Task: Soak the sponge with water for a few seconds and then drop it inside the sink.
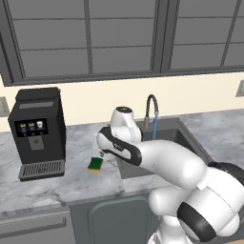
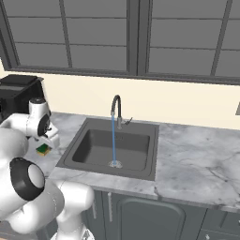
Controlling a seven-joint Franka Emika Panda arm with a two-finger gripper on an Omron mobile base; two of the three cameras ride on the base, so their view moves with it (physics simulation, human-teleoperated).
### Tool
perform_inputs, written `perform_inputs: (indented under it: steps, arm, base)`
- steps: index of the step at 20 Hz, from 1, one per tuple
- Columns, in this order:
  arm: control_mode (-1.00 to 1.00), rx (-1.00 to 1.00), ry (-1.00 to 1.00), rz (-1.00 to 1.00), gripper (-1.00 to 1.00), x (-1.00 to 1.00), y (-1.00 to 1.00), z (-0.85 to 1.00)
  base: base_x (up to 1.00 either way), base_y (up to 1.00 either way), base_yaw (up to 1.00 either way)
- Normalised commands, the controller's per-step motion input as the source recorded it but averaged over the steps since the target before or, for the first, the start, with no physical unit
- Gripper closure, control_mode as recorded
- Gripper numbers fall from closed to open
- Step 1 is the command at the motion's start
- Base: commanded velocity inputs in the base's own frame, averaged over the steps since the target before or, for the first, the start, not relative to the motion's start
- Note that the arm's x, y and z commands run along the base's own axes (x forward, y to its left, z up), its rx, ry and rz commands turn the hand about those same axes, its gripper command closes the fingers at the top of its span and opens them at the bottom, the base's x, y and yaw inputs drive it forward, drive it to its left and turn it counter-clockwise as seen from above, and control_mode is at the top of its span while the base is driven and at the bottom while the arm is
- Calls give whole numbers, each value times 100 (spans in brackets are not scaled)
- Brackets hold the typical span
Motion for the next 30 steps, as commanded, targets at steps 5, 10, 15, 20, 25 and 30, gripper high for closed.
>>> perform_inputs:
  steps: [5, 10, 15, 20, 25, 30]
  arm:
    - [-100, -9, 11, 5, -100, 20, 18, 0]
    - [-100, -6, 13, 0, -100, 29, 4, -3]
    - [-100, -3, 4, 0, -100, 36, 8, -13]
    - [-100, -1, 0, 0, -100, 36, 19, -26]
    - [-100, 0, 0, 0, -100, 35, 22, -20]
    - [-100, -2, 2, 0, -100, 32, 14, -1]
  base:
    - [0, 0, 0]
    - [0, 0, 0]
    - [0, 0, 0]
    - [0, 0, 0]
    - [0, 0, 0]
    - [0, 0, 0]
